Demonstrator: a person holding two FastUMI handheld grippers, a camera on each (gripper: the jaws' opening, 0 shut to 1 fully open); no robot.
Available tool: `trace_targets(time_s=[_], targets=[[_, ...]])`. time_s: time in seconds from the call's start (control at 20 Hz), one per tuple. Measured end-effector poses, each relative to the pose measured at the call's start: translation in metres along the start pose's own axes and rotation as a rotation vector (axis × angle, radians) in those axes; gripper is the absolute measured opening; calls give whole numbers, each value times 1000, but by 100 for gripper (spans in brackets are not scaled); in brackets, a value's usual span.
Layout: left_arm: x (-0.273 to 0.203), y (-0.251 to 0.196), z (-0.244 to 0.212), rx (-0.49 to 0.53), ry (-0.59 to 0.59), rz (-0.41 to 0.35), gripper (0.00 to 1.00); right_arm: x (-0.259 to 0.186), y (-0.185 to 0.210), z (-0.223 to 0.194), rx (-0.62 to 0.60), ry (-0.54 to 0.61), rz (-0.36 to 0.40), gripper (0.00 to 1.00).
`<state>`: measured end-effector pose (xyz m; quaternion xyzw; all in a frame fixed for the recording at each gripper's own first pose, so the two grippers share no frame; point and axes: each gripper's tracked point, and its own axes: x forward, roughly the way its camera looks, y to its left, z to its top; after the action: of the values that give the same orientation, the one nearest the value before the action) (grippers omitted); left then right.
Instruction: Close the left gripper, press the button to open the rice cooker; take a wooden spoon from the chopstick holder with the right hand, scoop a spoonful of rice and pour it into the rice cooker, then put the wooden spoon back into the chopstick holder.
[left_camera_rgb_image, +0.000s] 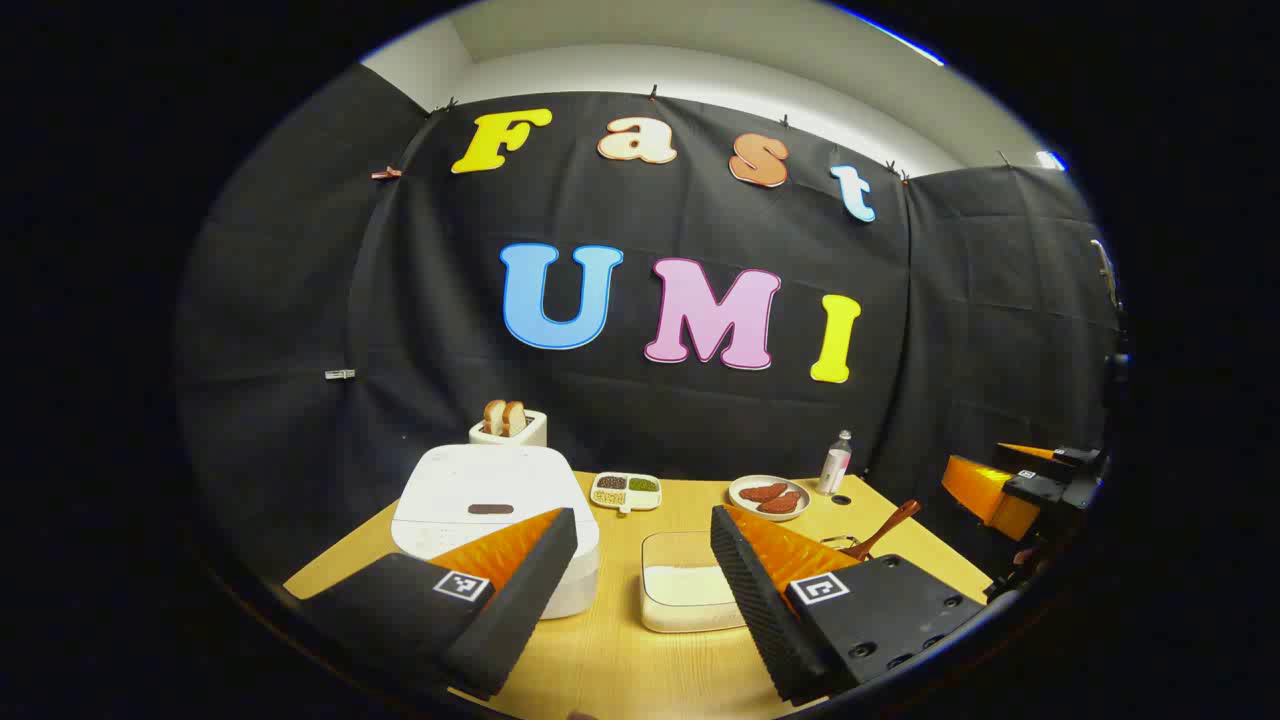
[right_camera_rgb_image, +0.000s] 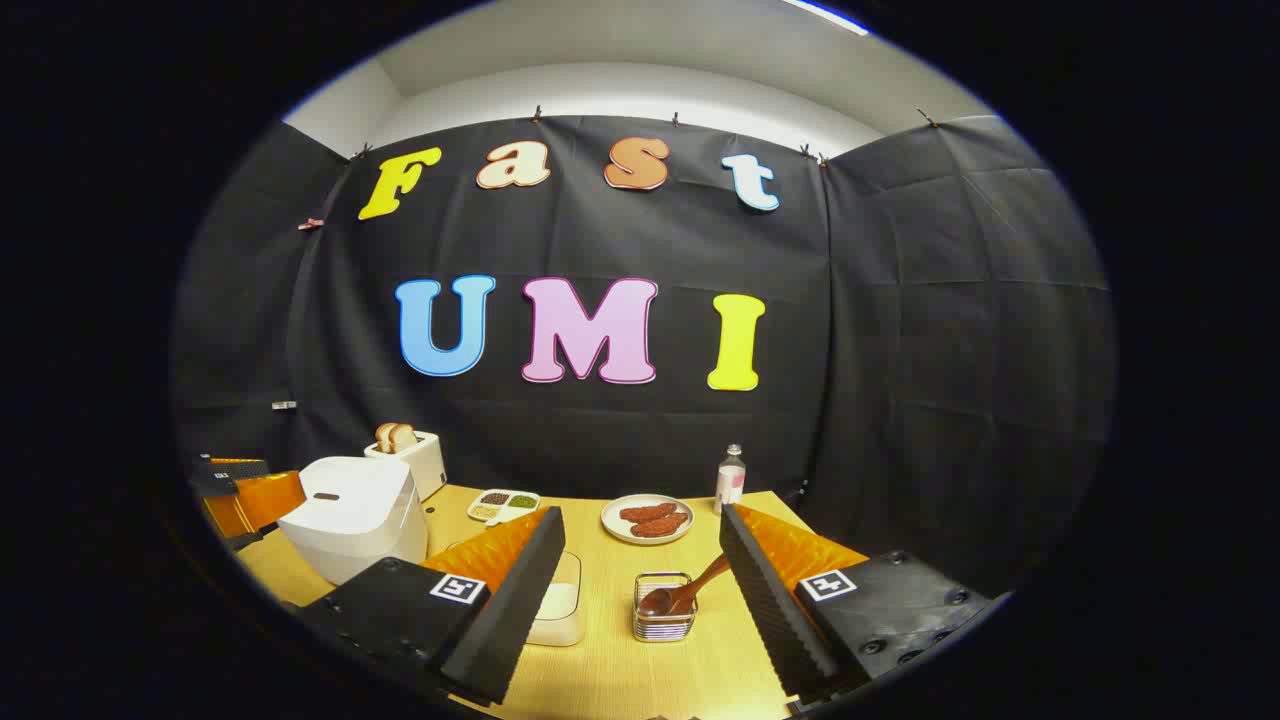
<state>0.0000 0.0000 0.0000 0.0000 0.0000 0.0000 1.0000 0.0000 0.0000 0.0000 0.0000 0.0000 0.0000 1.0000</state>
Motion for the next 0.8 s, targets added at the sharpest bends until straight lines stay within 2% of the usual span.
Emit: trace_targets(time_s=[0.55,0.8], targets=[[-1,7,-6,16,26,33,93,8,1,-2,27,35,12,98],[-1,3,-11,8,46,23,93,3,13,-4,-47,41,103,98]])
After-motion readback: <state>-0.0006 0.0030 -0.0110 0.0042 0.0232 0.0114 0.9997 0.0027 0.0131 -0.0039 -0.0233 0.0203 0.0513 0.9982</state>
